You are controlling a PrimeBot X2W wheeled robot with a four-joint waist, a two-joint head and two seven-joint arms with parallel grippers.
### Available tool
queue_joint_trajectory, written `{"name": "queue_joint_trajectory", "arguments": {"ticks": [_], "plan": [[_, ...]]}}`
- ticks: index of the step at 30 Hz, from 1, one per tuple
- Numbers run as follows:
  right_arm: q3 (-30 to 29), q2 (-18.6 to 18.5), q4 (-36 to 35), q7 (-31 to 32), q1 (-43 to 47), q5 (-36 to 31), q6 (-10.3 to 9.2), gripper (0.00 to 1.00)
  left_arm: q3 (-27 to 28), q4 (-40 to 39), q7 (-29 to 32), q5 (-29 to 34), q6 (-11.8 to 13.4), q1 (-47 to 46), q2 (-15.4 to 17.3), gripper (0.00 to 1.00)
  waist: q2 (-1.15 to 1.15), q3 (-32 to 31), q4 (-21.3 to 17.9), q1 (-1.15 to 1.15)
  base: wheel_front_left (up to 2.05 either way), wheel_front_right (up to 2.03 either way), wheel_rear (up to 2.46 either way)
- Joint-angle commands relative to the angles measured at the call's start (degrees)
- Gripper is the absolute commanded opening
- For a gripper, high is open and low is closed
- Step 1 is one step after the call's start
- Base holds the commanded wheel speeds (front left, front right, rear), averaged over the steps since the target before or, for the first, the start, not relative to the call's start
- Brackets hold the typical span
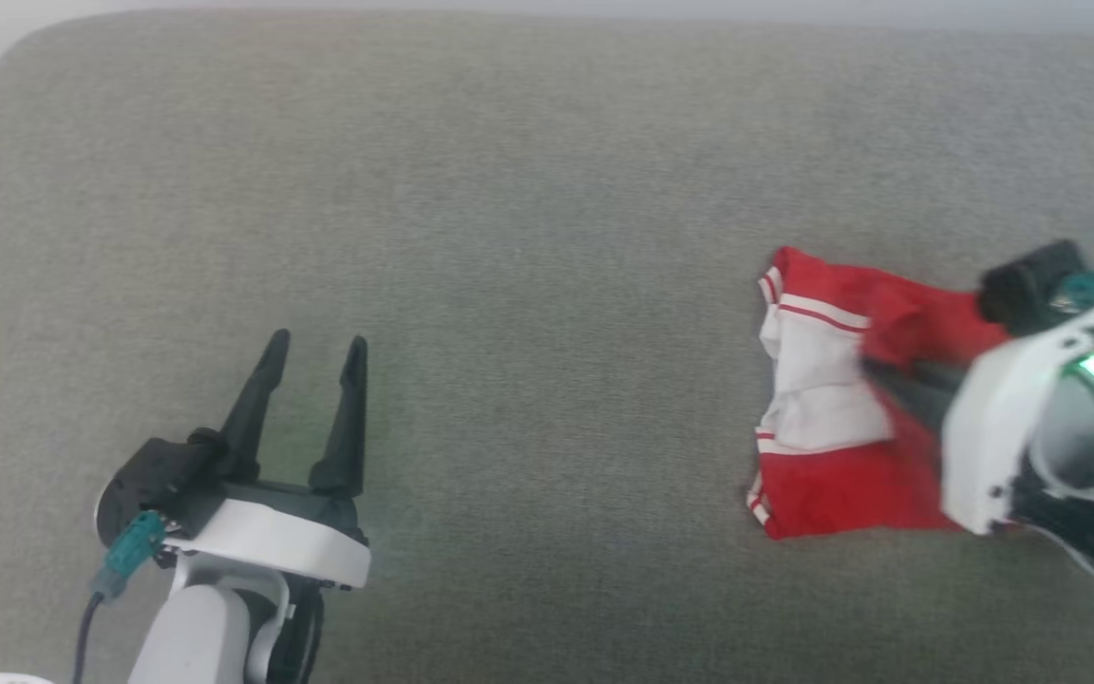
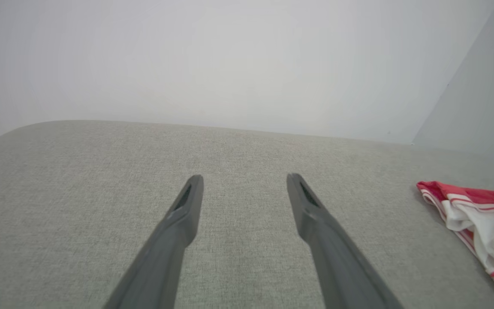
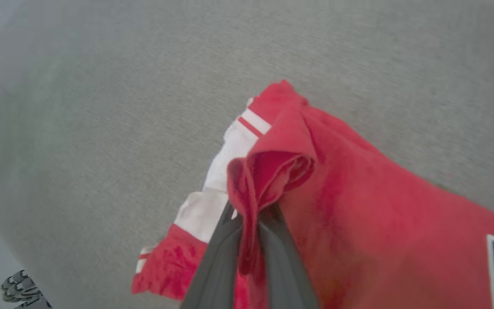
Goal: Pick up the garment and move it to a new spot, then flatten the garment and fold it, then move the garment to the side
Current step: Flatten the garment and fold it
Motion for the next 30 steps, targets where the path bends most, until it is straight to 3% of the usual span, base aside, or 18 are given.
{"name": "queue_joint_trajectory", "arguments": {"ticks": [1, 12, 13, 14, 15, 16, 24, 30], "plan": [[1.4, 0.9, 0.0, -0.1, -1.5, -0.3, 0.02, 0.00, -0.4, 0.1, -0.3, -0.4, -0.1, 0.5, -0.3, 1.00, 0.00, -0.1, 0.9, 0.00, 0.00, 0.00, 0.00], [9.2, 2.3, 8.3, -3.9, -5.1, -2.5, 0.02, 0.00, -2.3, 1.4, -0.3, -1.3, -0.1, -0.2, -1.1, 1.00, 0.00, -0.3, 3.7, 0.00, 0.00, 0.00, 0.00], [9.2, 2.4, 9.2, -4.7, -4.9, -2.2, 0.02, 0.12, -2.3, 1.6, -0.3, -1.4, -0.1, 0.0, -1.1, 1.00, 0.00, -0.6, 3.7, 0.00, 0.00, 0.00, 0.00], [9.3, 2.4, 9.8, -5.5, -4.9, -2.2, 0.02, 0.33, -2.2, 1.8, -0.3, -1.5, -0.1, 0.3, -1.1, 1.00, 0.00, -0.8, 3.7, 0.00, 0.00, 0.00, 0.00], [9.5, 2.5, 10.3, -6.4, -4.8, -2.1, 0.02, 0.58, -2.2, 1.9, -0.3, -1.5, -0.1, 0.6, -1.0, 1.00, 0.00, -1.1, 3.6, 0.00, 0.00, 0.00, 0.00], [9.4, 2.7, 10.8, -7.2, -4.6, -1.5, 0.02, 0.98, -2.0, 2.0, -0.3, -1.5, -0.1, 1.0, -0.9, 1.00, 0.00, -1.5, 3.3, 0.00, 0.00, 0.00, 0.00], [6.6, 2.3, 12.3, -15.1, -3.6, 2.3, 0.02, 1.00, -0.6, 3.0, -0.3, -2.1, -0.1, 2.4, 0.7, 1.00, 0.00, -3.9, -0.3, 0.00, 0.00, 0.00, 0.00], [5.2, 0.2, 16.1, -26.2, -3.5, 4.0, 0.02, 1.00, -0.2, 4.7, -0.3, -3.8, -0.1, 2.5, 2.1, 1.00, 0.00, -5.0, -3.9, 0.00, 0.00, 0.00, 0.00]]}}
